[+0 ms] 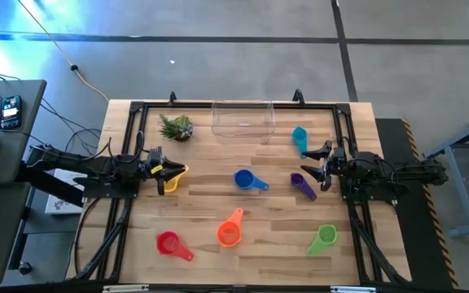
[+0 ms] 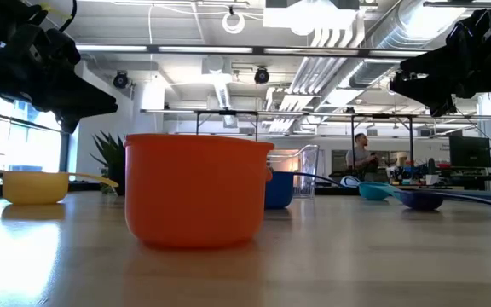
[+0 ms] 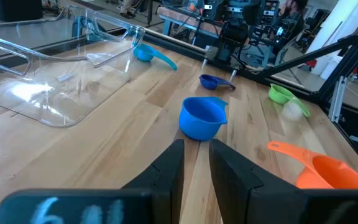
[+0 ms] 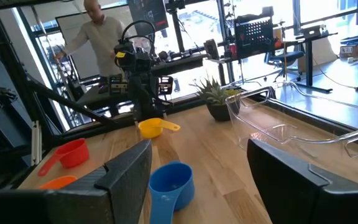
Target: Nest measuring cups in basket
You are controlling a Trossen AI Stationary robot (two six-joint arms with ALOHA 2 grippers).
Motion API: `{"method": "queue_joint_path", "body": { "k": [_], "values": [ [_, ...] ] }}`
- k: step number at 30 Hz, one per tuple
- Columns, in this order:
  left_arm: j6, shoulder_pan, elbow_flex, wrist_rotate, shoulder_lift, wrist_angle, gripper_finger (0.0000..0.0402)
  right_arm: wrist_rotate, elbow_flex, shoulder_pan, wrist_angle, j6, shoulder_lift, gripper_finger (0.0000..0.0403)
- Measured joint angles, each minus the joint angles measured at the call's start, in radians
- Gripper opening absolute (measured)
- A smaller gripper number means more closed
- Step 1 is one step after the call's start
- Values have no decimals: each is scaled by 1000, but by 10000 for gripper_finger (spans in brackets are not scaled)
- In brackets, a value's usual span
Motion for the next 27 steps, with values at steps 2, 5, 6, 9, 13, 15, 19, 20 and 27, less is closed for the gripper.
{"method": "queue_joint_path", "body": {
  "k": [2,5,6,9,13,15,19,20,27],
  "values": [
    [0,0,0,0,0,0,65,0,0,0,0,0,0,257],
    [0,0,0,0,0,0,65,0,0,0,0,0,0,257],
    [0,0,0,0,0,1,65,0,0,0,0,0,0,257],
    [0,0,0,0,0,1,65,0,0,0,0,0,0,257],
    [-100,0,0,-2,0,15,65,0,0,0,0,0,0,257],
    [-169,0,0,-11,0,35,65,0,0,0,0,0,0,257],
    [-267,0,0,-13,0,98,65,12,0,0,0,-1,0,257],
    [-297,0,0,-20,0,118,65,21,0,0,2,0,0,257],
    [-374,0,0,-126,0,202,65,39,0,0,16,21,0,257]
  ]
}}
